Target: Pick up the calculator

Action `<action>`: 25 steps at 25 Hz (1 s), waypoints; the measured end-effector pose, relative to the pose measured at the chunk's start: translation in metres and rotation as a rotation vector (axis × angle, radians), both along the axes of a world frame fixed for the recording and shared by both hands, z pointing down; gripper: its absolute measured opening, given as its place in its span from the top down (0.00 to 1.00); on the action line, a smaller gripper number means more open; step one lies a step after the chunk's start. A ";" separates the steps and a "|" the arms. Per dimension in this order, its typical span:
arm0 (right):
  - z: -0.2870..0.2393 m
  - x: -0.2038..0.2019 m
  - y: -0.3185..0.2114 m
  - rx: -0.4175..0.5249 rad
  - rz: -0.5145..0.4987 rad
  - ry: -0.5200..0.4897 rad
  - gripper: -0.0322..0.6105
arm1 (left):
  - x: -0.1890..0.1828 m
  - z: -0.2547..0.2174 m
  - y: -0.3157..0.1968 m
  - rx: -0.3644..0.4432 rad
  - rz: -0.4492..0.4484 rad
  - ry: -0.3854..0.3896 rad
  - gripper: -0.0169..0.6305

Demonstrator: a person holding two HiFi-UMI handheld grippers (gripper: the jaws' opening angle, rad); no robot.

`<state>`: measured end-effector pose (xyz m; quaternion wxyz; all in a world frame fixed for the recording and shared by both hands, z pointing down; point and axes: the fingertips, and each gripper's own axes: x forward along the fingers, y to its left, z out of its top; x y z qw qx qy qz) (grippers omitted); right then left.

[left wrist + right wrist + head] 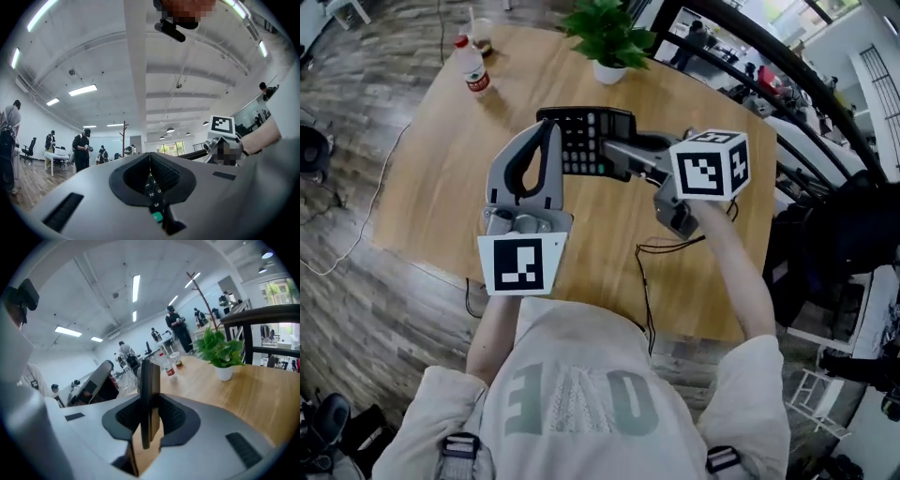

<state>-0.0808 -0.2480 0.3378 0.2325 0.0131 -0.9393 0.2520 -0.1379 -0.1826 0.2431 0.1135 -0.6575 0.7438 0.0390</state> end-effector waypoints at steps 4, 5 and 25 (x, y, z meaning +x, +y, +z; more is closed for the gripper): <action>-0.043 0.023 0.006 0.058 0.191 -0.133 0.79 | 0.014 -0.029 0.024 0.044 0.003 -0.038 0.96; -0.052 0.031 0.007 0.066 0.238 -0.168 0.79 | 0.018 -0.035 0.029 0.050 0.002 -0.057 0.96; -0.111 0.177 0.116 0.436 0.898 -0.460 0.79 | 0.098 -0.062 0.064 0.120 0.209 -0.069 0.96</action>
